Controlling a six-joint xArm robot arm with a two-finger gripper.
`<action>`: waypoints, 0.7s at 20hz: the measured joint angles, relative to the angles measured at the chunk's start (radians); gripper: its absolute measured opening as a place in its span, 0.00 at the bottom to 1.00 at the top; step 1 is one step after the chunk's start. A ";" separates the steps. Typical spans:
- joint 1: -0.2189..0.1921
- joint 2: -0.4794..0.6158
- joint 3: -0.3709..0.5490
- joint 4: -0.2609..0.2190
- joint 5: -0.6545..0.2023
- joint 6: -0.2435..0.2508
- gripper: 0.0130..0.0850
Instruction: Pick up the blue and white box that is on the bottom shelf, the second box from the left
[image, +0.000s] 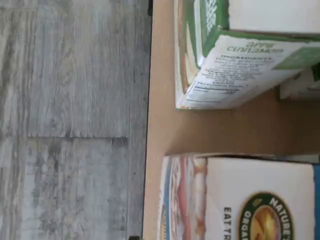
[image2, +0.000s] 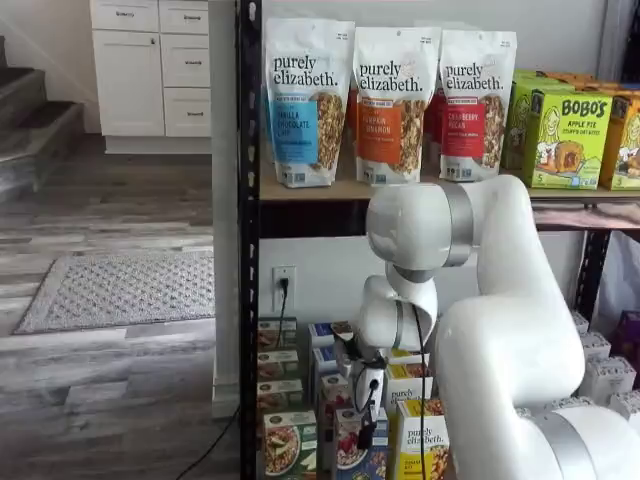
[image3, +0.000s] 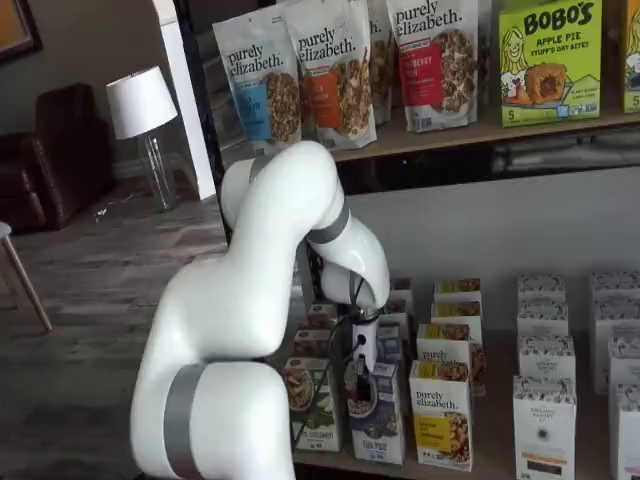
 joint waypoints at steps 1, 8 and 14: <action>0.000 0.001 0.003 0.005 -0.013 -0.004 1.00; 0.001 0.014 0.005 0.017 -0.052 -0.016 1.00; -0.004 0.014 0.005 0.018 -0.045 -0.022 0.83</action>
